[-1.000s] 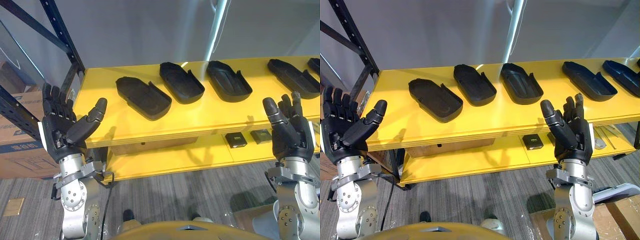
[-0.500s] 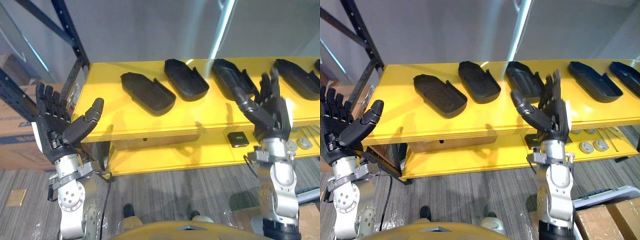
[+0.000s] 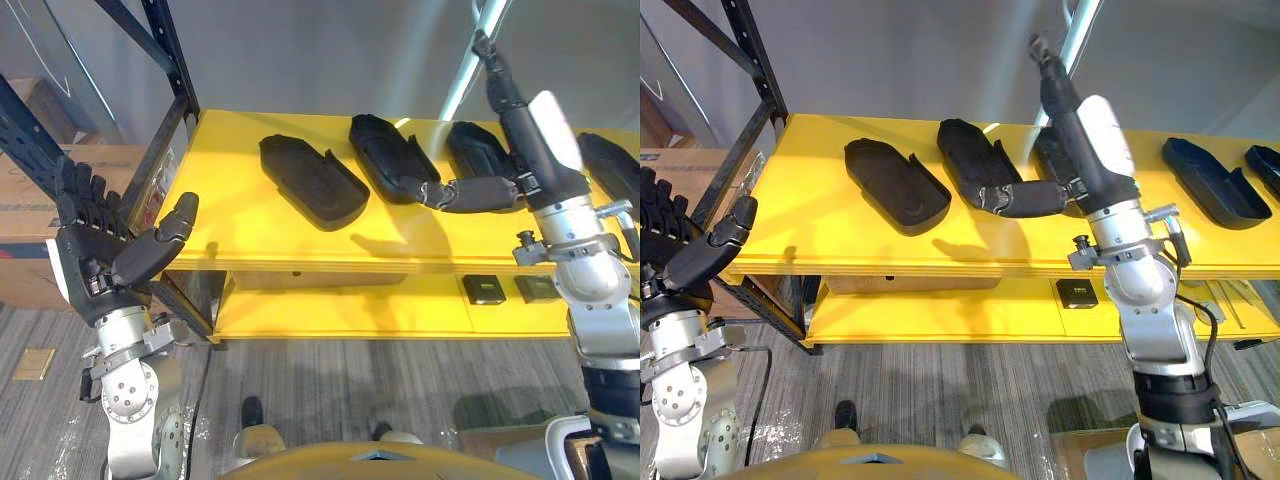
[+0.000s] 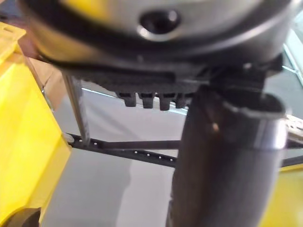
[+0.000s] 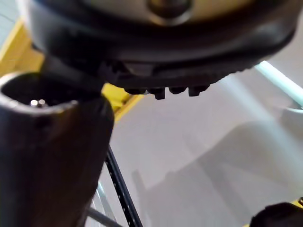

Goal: Walk over and take three plastic housings, then place them on the shelf

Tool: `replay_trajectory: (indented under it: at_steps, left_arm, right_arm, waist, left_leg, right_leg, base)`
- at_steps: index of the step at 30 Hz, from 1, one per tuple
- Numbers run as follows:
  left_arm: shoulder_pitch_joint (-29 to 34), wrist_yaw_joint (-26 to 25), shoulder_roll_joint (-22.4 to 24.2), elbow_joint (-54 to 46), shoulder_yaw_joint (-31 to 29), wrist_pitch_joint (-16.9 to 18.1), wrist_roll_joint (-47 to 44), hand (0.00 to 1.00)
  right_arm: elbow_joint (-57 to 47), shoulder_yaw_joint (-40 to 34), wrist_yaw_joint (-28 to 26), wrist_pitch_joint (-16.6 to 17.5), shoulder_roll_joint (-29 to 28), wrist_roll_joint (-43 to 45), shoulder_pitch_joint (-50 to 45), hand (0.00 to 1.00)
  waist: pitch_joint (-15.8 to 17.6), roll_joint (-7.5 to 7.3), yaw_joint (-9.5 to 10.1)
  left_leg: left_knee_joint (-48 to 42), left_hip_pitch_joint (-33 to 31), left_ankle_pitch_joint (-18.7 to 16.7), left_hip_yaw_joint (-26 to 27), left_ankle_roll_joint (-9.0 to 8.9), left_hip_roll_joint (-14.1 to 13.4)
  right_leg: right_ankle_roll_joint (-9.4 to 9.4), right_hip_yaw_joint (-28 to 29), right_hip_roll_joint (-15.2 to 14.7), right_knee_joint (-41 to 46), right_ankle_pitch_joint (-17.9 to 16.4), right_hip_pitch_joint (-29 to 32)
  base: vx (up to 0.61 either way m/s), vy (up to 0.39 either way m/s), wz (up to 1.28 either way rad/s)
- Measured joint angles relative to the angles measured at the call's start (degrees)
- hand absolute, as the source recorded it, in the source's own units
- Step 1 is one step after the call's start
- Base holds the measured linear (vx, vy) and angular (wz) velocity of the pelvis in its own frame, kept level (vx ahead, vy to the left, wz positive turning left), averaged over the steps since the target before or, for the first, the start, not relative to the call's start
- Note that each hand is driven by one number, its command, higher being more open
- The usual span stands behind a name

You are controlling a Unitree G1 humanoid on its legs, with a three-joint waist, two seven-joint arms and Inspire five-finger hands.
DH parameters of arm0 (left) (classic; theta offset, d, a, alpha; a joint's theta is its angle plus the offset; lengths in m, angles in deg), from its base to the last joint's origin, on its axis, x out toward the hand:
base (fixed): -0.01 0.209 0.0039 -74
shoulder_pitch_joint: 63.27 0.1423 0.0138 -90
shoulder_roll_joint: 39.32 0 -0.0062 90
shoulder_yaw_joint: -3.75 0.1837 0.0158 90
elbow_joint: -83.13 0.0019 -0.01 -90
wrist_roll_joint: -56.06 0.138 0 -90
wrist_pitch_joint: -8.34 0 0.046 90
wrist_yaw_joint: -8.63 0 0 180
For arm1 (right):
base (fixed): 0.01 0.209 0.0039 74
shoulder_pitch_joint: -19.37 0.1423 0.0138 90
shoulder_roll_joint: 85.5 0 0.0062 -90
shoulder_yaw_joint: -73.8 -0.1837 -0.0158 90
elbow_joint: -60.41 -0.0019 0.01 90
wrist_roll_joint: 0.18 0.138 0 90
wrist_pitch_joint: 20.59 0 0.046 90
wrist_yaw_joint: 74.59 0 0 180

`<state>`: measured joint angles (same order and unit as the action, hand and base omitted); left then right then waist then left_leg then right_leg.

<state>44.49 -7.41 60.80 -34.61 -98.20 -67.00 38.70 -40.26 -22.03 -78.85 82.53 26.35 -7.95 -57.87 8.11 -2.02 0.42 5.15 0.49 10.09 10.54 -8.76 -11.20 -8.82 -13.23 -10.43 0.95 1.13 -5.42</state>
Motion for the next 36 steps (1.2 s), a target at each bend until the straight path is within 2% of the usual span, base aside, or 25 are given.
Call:
replay_trajectory:
  at_steps: [4, 6, 13, 17, 23, 29, 36]
  left_arm:
    - [-0.34, 0.41, -0.78, 0.05, 0.62, 0.01, -0.02, 1.00]
    - [-0.38, 1.30, -0.88, 0.09, 0.64, 0.00, -0.02, 1.00]
    - [-2.33, 2.57, -0.87, 0.64, 3.09, -0.47, 0.02, 1.00]
    - [-5.02, 3.17, -0.86, 2.95, 3.11, -1.19, 0.01, 1.00]
    - [-5.19, 3.66, -0.86, 3.08, 3.13, -1.29, 0.05, 1.00]
    - [-6.03, 3.50, -0.86, 3.63, 3.58, -1.29, 0.05, 1.00]
    - [-5.95, 3.39, -0.85, 5.29, 5.63, -1.48, 0.04, 1.00]
  right_arm:
    - [8.53, 1.32, -0.85, -3.70, 0.00, 10.56, 3.65, 1.00]
    - [15.32, 1.21, 0.41, -5.09, -1.76, 15.32, 6.76, 1.00]
    - [23.52, 0.93, 0.81, -5.34, -7.89, 23.38, 12.87, 1.00]
    - [28.89, 0.93, -0.36, -6.29, -8.97, 30.79, 19.08, 1.00]
    - [35.09, 0.90, -2.23, -7.74, -8.97, 31.67, 21.74, 1.00]
    - [41.66, 0.88, -0.23, -7.77, -8.95, 30.66, 23.47, 1.00]
    - [46.32, 0.92, 0.78, -7.75, -7.24, 30.65, 26.97, 1.00]
  waist:
    - [0.01, 0.02, 1.19]
    - [0.10, 0.16, 1.77]
    - [0.51, 0.96, 2.67]
    - [1.26, 2.20, 2.71]
    - [1.93, 3.32, 3.08]
    - [2.13, 3.66, 3.27]
    - [2.95, 5.05, 3.32]
  left_leg:
    - [0.01, 0.12, 0.04, -0.15, -0.06, 0.01]
    - [0.01, 0.13, 0.08, -0.33, -0.12, 0.05]
    - [0.00, 0.23, 0.43, -0.61, 0.15, 0.13]
    - [0.00, 0.20, 0.59, -0.87, 0.30, 0.40]
    - [0.00, 0.07, 0.66, -1.32, 0.30, 0.55]
    - [0.00, 0.10, 1.01, -1.84, 0.26, 0.63]
    - [0.01, -0.07, 1.25, -2.76, 0.27, 0.70]
  right_leg:
    - [-0.02, -0.35, -0.03, 0.01, 0.02, -0.09]
    - [-0.03, -0.56, -0.06, -0.01, 0.04, -0.25]
    - [-0.47, -0.59, -0.09, -0.07, 0.39, -0.70]
    - [-0.63, -0.73, -0.34, -0.06, 0.49, -0.75]
    - [-0.63, -1.10, -0.44, -0.15, 0.49, -0.80]
    - [-0.68, -1.52, -0.47, -0.07, 0.55, -1.34]
    - [-0.64, -2.30, -0.46, -0.10, 0.51, -1.64]
  base:
    - [-0.05, -0.003, 0.04]
    - [-0.04, -0.002, 0.06]
    - [0.00, 0.000, 0.00]
    - [-0.02, 0.001, 0.02]
    - [-0.01, -0.001, 0.02]
    - [-0.01, -0.010, 0.04]
    - [-0.05, -0.005, 0.06]
